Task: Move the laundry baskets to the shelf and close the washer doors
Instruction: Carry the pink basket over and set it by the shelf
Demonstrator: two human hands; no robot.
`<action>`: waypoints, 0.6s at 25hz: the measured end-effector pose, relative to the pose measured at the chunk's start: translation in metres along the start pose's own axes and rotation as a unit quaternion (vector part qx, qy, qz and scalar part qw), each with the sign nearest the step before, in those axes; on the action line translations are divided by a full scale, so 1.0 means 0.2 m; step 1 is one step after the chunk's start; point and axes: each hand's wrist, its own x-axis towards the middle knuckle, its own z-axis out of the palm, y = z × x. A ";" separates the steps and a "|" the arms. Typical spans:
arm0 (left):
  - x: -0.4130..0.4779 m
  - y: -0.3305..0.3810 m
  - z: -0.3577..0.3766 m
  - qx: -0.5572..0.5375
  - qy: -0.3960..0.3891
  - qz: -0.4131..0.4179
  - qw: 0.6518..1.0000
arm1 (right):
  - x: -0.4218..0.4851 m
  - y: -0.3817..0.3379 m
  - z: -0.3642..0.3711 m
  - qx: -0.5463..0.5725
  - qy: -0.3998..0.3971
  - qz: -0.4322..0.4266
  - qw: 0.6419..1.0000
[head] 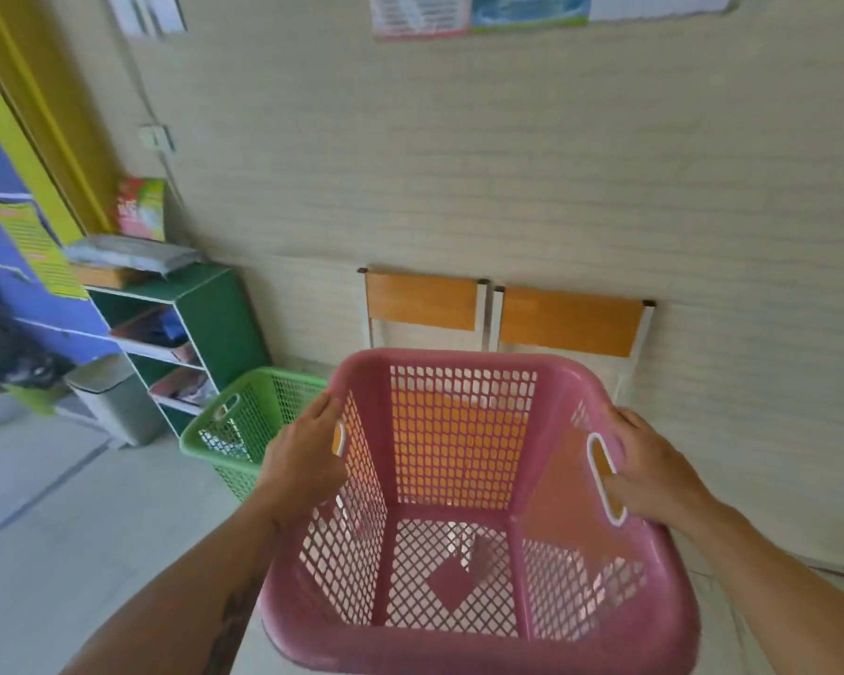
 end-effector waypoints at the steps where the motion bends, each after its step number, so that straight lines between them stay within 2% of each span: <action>1: 0.06 -0.10 -0.03 0.010 0.012 -0.004 1.000 | 0.12 -0.09 0.04 0.001 0.000 -0.020 1.000; 11: 0.57 -0.99 -0.36 0.071 0.087 -0.122 0.986 | 1.09 -1.07 0.42 0.002 -0.018 -0.122 0.992; 15: 0.83 -1.48 -0.43 0.065 0.110 -0.112 0.985 | 1.35 -1.49 0.66 0.004 -0.004 -0.125 0.992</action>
